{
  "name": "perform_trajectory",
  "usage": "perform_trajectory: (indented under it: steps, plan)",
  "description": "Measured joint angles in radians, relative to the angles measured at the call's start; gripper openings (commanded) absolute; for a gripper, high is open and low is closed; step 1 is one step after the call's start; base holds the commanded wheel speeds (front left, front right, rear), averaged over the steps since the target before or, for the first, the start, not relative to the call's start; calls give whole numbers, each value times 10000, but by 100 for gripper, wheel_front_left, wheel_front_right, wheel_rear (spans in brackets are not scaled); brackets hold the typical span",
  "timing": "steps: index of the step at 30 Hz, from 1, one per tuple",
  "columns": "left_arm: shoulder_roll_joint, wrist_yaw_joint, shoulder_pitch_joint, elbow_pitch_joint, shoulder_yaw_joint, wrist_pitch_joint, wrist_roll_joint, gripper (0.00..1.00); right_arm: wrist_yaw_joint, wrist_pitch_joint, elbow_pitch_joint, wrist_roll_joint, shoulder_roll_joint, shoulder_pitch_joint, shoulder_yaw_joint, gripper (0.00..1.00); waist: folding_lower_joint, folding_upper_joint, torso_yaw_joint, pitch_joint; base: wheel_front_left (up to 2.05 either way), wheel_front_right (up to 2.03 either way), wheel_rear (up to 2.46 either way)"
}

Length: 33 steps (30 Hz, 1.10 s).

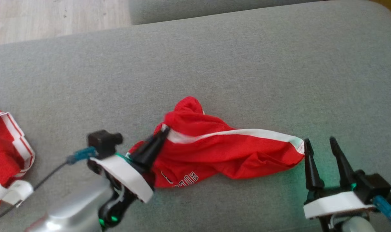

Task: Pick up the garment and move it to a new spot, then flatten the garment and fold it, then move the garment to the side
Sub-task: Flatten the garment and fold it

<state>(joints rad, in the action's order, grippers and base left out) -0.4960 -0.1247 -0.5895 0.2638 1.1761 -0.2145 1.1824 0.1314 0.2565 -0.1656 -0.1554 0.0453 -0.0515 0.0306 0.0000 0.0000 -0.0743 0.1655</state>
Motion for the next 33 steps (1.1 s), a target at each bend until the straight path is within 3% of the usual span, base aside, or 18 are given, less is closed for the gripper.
perform_trajectory:
  steps: [8,15,21,28,29,30,33]
  plan:
    - [-316,15,52,15,-825,-259,-2,0,0,-8,-2080,-138,-2,159,-167,100,0,0,339,44,0,0,0]
    - [-343,15,187,17,-1053,-265,-46,0,0,-10,-3300,-637,0,1536,-272,100,0,0,531,140,0,0,0]
    - [-318,13,228,52,-1049,-291,-130,0,0,-10,-4982,-274,4,2343,92,100,1,0,674,170,0,0,0]
    - [-299,10,227,140,-1011,-291,-130,0,0,0,-5369,-90,15,2894,290,100,0,0,817,200,0,0,0]
    - [-297,10,227,151,-991,-291,-130,0,0,0,-5432,-84,15,2894,320,78,0,0,821,195,0,0,0]
    - [-295,10,227,151,-980,-291,-128,0,0,2,-5505,-36,17,2894,370,78,0,0,824,187,0,0,0]
    - [-295,6,227,153,-949,-291,-128,0,0,4,-5557,155,17,2924,437,0,0,0,824,176,0,0,0]
